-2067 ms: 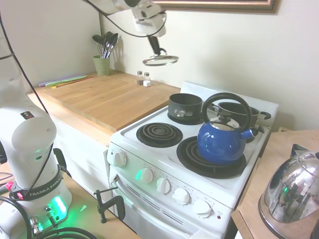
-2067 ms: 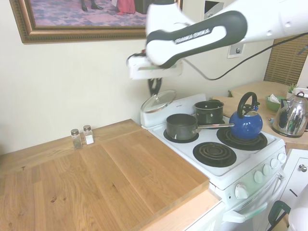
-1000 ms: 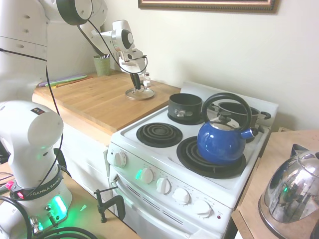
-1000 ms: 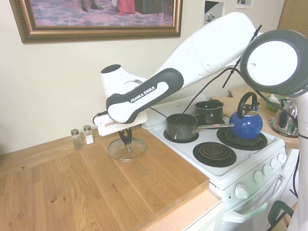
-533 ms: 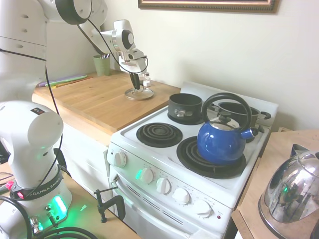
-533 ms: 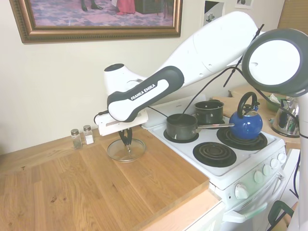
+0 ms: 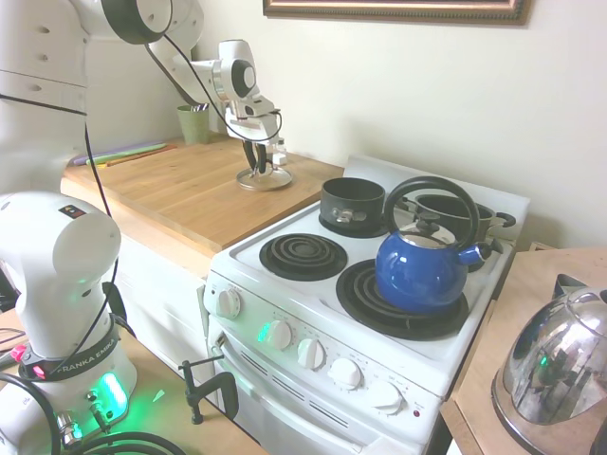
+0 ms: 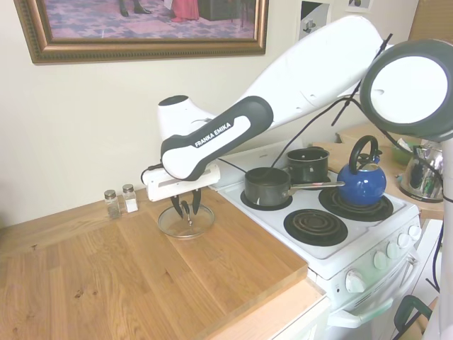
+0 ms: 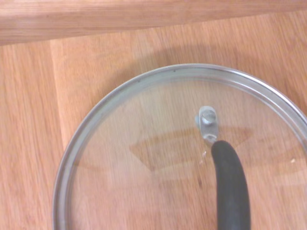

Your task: Uncover the lid of the pot

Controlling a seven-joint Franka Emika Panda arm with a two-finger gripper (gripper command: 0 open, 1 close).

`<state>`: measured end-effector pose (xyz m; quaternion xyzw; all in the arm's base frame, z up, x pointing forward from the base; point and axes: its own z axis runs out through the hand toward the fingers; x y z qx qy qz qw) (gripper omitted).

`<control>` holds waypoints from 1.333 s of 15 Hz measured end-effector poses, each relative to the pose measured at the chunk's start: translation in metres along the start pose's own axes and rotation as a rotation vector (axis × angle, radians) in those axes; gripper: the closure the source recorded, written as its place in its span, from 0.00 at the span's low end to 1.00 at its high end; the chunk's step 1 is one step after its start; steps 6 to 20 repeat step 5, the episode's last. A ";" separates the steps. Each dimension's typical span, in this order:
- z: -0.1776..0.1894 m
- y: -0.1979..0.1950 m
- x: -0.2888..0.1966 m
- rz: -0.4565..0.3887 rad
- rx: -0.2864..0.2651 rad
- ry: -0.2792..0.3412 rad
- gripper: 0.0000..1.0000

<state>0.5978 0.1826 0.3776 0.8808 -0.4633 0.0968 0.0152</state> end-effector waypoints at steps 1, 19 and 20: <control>-0.002 0.003 -0.001 -0.003 0.003 -0.001 0.00; -0.027 0.017 -0.004 -0.017 0.044 -0.009 0.00; -0.027 0.017 -0.004 -0.017 0.044 -0.009 0.00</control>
